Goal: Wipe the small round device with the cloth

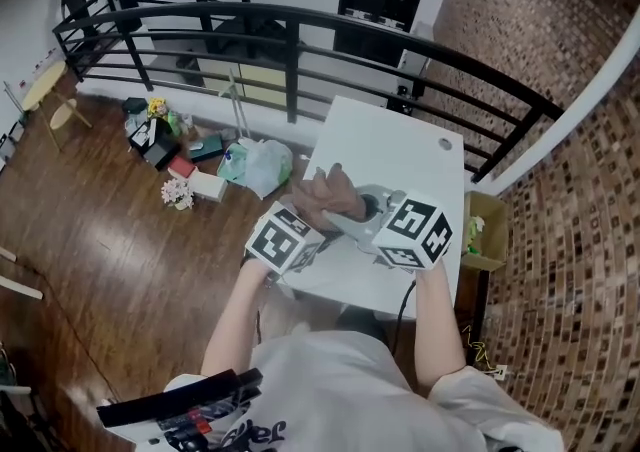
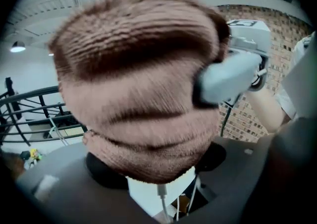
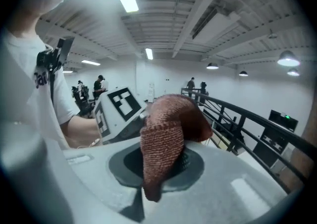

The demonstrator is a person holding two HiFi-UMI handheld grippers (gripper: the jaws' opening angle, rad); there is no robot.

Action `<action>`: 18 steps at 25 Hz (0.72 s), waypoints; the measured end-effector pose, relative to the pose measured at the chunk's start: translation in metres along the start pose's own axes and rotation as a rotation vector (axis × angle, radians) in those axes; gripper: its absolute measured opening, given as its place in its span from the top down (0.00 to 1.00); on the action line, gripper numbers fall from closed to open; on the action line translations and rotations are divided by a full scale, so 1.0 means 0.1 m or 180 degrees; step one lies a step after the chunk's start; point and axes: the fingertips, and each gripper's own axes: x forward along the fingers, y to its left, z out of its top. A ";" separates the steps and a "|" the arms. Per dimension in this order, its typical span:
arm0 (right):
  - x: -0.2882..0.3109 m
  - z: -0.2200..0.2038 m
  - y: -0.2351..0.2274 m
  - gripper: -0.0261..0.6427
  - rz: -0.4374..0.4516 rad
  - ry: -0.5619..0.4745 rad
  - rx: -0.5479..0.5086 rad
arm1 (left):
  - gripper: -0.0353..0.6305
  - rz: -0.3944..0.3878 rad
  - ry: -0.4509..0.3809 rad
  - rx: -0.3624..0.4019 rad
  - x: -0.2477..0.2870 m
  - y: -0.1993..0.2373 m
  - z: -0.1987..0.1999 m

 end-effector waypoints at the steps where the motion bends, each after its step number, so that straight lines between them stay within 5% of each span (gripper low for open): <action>1: -0.01 0.04 -0.10 0.93 -0.0103 -0.0074 0.0108 | 0.38 0.0021 0.0015 0.0060 -0.01 0.01 -0.01; 9: -0.10 -0.19 -0.65 0.93 -0.0192 -0.0662 0.1489 | 0.38 -0.0363 -0.0082 0.0149 -0.01 -0.27 -0.07; 14: 0.00 -0.55 -0.72 0.93 -0.0222 -0.0612 0.1838 | 0.38 -0.0846 -0.0637 -0.0049 -0.17 -0.38 0.10; 18: -0.09 -0.57 -0.79 0.93 -0.0032 -0.1027 0.2228 | 0.38 -0.1447 -0.1056 -0.0245 -0.38 -0.53 0.25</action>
